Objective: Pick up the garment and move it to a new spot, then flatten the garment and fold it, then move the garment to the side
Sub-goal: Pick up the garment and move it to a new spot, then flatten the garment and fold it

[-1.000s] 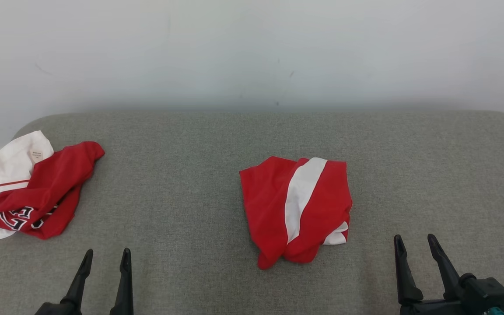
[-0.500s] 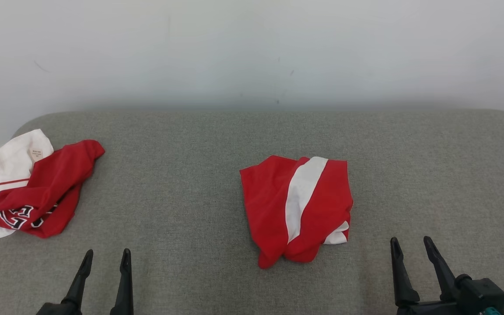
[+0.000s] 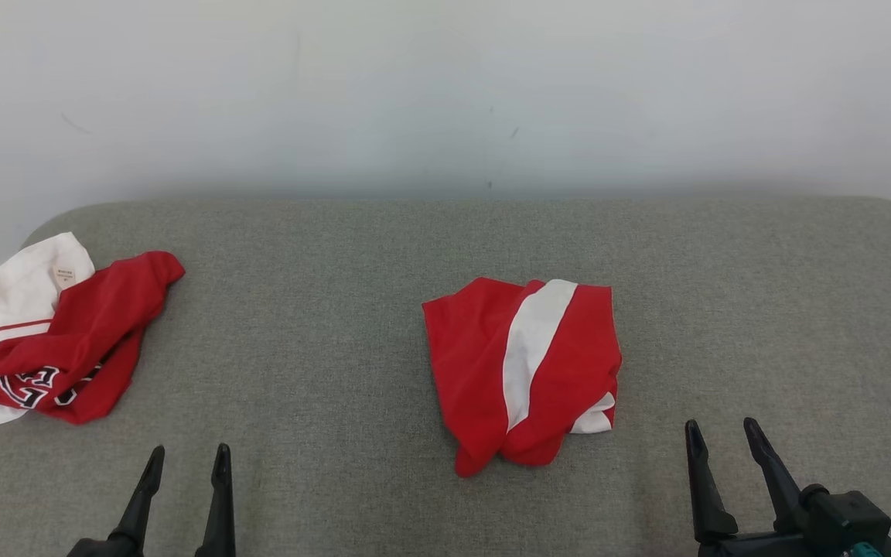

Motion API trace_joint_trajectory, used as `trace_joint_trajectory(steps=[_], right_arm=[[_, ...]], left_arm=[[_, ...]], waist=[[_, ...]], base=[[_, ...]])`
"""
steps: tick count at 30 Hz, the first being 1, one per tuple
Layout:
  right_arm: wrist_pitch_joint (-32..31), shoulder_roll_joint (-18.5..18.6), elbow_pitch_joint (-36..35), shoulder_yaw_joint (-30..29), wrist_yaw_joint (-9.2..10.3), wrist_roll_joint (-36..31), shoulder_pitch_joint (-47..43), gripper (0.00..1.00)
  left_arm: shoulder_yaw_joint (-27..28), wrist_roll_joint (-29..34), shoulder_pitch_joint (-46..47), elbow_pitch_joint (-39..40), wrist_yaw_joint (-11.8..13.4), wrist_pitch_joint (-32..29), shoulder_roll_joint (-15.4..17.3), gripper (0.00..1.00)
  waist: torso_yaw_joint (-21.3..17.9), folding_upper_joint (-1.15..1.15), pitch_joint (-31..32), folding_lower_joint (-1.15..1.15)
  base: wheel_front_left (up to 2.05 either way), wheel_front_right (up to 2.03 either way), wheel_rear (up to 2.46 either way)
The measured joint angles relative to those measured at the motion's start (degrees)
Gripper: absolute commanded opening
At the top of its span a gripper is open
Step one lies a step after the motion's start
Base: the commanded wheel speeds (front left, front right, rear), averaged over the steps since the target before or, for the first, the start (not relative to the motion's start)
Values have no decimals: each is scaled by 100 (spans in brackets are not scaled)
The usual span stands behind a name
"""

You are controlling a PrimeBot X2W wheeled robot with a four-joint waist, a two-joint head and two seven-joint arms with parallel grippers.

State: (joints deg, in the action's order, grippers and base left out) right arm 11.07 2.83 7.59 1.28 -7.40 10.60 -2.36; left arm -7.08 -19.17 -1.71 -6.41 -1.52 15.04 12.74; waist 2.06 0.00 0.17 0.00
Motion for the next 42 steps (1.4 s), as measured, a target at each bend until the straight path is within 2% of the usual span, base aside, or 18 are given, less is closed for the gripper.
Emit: trace_joint_trajectory(steps=[30, 36, 42], right_arm=[[-79, 0, -62, 51, 0, -18, -18, 100], [-62, 0, -20, 146, 0, -11, -4, 100], [-40, 0, 13, 205, 0, 40, 25, 100]], left_arm=[[269, 275, -14, -129, -238, 0, -250, 100], [23, 334, 201, -165, -355, 1, -326, 100], [-497, 364, 657, -419, -491, 0, -414, 100]], waist=[[-66, 0, 53, 0], [-180, 0, 49, 0], [-395, 0, -29, 0]], base=[[0, 0, 0], [0, 0, 0], [0, 0, 0]])
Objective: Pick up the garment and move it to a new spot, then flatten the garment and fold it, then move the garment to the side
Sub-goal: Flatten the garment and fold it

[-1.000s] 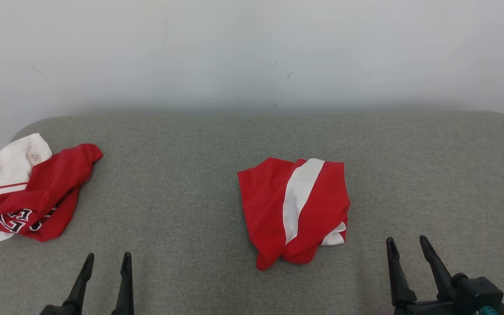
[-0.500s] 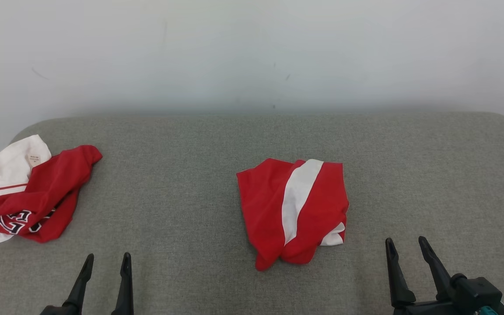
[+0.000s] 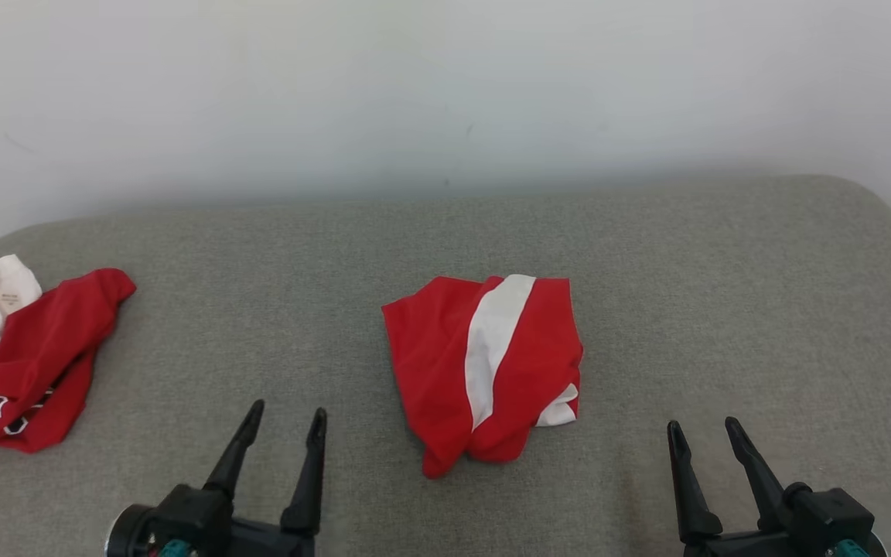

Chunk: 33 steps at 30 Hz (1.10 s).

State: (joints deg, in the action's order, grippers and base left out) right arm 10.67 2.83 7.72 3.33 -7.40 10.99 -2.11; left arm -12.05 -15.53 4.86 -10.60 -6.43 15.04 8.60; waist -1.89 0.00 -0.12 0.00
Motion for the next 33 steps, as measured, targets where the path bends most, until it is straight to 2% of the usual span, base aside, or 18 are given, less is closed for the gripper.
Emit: trace_joint_trajectory(steps=[8, 15, 22, 27, 28, 29, 30, 33], right_arm=[[107, 1, 63, -11, 0, 59, 169, 100], [246, 1, 208, -1, 0, 158, 264, 100], [325, 1, 316, 90, 0, 214, 417, 100], [356, 1, 318, 131, 0, 237, 493, 100], [364, 0, 318, 123, 0, 237, 500, 100], [374, 1, 319, 118, 0, 237, 504, 100], [379, 0, 320, 104, 0, 236, 504, 100], [397, 1, 344, 18, 0, 222, 497, 100]], left_arm=[[-660, -26, 597, -545, -69, -100, -59, 100], [-1043, -77, 719, -1065, -73, -221, -89, 100], [-1260, -138, 776, -1651, -98, -327, -104, 100], [-1332, -202, 1176, -2036, -99, -249, -187, 100], [-1326, -202, 1268, -2125, -100, -223, -192, 76], [-1301, -218, 1355, -2184, -107, -191, -203, 35], [-1282, -225, 1445, -2256, -107, -164, -202, 0], [-1187, -277, 1611, -2294, -108, -90, -216, 0]], waist=[[-370, 0, -274, 0], [-689, 0, -530, 1], [-912, -1, -714, 1], [-1007, 0, -848, 1], [-1018, 0, -873, 1], [-1026, 0, -894, 1], [-1027, -1, -910, 1], [-978, 0, -915, 1]], base=[[0, 0, 0], [0, 0, 0], [0, 0, 0], [0, 0, 0], [0, 0, 0], [0, 0, 0], [0, 0, 0], [0, 0, 0]])
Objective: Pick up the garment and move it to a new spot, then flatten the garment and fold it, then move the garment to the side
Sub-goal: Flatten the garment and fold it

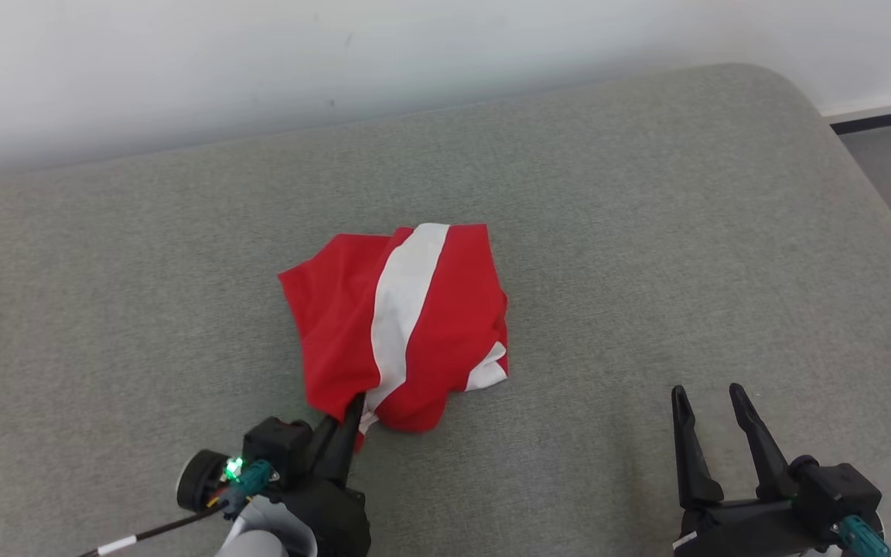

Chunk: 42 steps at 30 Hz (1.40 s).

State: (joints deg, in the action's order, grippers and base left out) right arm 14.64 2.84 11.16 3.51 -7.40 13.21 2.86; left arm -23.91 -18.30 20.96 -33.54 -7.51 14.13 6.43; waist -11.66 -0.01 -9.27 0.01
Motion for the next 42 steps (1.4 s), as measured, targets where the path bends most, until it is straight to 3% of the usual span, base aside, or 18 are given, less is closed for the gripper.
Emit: trace_joint_trajectory(steps=[13, 20, 25, 30, 31, 32, 36, 42], right_arm=[[15, -1, 159, 20, 0, 60, -138, 100], [34, -1, 183, 45, 0, 91, -195, 100], [35, -3, 215, 75, 0, 100, -207, 100], [36, -1, 229, 67, 0, 89, -207, 100], [41, -1, 231, 57, -1, 86, -208, 100], [47, 0, 229, 43, 0, 79, -211, 100], [48, 0, 214, -59, 0, 43, -282, 100], [49, 0, 220, -83, -1, 32, -347, 100]], left_arm=[[377, 67, -54, 1071, 214, 48, 654, 0], [572, 19, -799, 2040, 417, -465, 1192, 0], [705, -267, -1611, 2279, 612, -651, 1266, 0], [682, -514, -1911, 1919, 649, -575, 1039, 0], [634, -499, -1934, 1820, 648, -565, 1016, 36], [622, -481, -1948, 1748, 650, -472, 999, 100], [723, -471, -1929, 1764, 712, -123, 894, 100], [1032, -282, -1949, 2536, 846, 69, 924, 100]], waist=[[721, 0, 270, -1], [1108, 1, 519, -2], [1123, 1, 584, -2], [995, 1, 549, -1], [979, 1, 549, -1], [968, 1, 552, -1], [1013, 1, 587, -1], [1195, 1, 689, -1]], base=[[0, 0, 0], [0, 0, 0], [0, 0, 0], [0, 0, 0], [0, 0, 0], [0, 0, 0], [0, 0, 0], [0, 0, 0]])
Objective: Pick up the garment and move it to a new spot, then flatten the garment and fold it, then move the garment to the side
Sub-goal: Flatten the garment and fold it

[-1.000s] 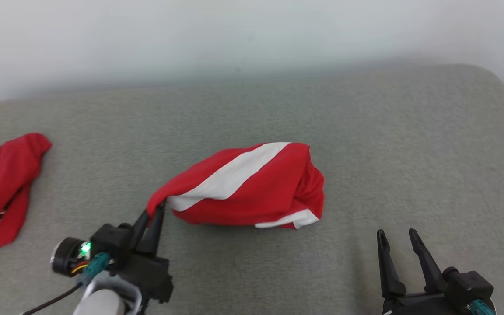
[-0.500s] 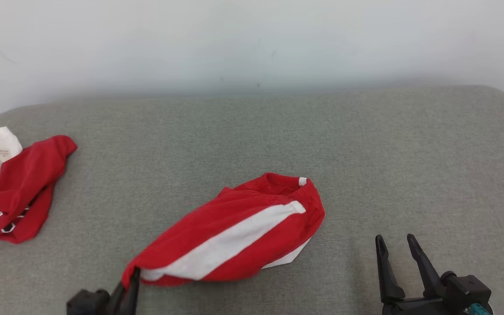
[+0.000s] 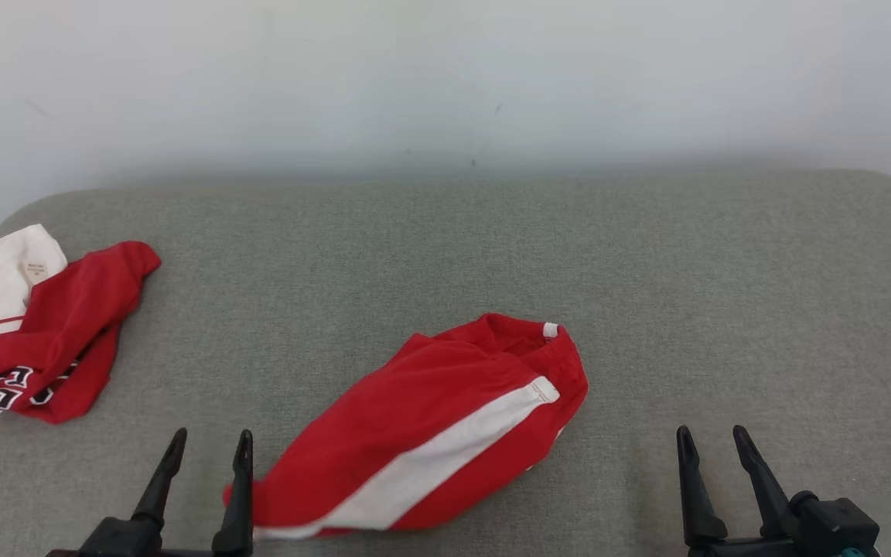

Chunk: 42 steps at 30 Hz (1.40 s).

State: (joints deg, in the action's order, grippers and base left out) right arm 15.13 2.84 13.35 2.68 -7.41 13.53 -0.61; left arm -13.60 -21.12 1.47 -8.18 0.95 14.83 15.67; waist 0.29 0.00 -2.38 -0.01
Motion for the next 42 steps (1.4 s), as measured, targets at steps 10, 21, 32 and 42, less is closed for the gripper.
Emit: trace_joint_trajectory(steps=[10, 21, 32, 42], right_arm=[[0, -1, 26, 48, 0, -8, -5, 100], [-5, -1, 4, -43, 0, -89, -77, 100], [-408, 37, 94, 369, -1, -240, 365, 100], [-917, 410, 850, 956, -4, 2, 1193, 100]], left_arm=[[602, 192, -297, 795, 266, 22, 41, 100], [1281, 436, -715, 978, 174, 22, -277, 100], [1365, 704, -703, 760, -172, 22, -631, 100], [1354, 862, -560, 530, -452, 22, -911, 100]], waist=[[135, 0, 173, 0], [10, 0, 191, 1], [207, 0, 257, 0], [574, 0, 283, 1]], base=[[0, 0, 0], [0, 0, 0], [0, 0, 0], [0, 0, 0]])
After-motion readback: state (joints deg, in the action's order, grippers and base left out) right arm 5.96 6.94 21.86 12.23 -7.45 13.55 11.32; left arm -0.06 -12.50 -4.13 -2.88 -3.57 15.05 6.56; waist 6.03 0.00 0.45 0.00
